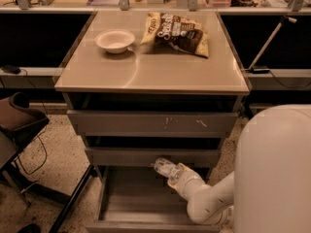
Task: Pick blue plastic bottle from bottom drawer and place on counter
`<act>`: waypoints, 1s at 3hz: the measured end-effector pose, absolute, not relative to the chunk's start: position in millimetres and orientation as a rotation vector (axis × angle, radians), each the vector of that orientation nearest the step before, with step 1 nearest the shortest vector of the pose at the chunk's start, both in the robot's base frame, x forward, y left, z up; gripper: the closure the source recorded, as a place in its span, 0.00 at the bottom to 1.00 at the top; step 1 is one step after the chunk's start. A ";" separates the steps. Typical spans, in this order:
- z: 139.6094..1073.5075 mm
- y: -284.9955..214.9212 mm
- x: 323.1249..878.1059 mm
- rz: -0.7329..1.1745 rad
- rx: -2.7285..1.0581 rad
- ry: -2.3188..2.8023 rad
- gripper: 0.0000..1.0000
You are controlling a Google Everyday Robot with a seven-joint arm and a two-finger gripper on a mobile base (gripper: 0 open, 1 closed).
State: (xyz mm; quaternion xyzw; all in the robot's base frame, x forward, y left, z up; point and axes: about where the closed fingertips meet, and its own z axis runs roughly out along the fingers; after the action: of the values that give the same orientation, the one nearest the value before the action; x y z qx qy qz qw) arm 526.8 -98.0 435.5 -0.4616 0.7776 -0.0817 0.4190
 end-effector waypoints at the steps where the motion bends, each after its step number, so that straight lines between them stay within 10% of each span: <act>1: 480.7 -25.3 494.7 -0.227 -1.414 1.789 1.00; 3: 500.6 -40.5 423.6 -0.251 -1.713 1.791 1.00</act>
Offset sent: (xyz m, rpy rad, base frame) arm -0.0422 -0.0907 0.4062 -0.4326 -0.1328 -0.5913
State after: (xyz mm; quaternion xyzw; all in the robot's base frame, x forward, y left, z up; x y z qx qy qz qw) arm 423.6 -40.5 500.6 -0.6517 0.6813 -0.0956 0.3195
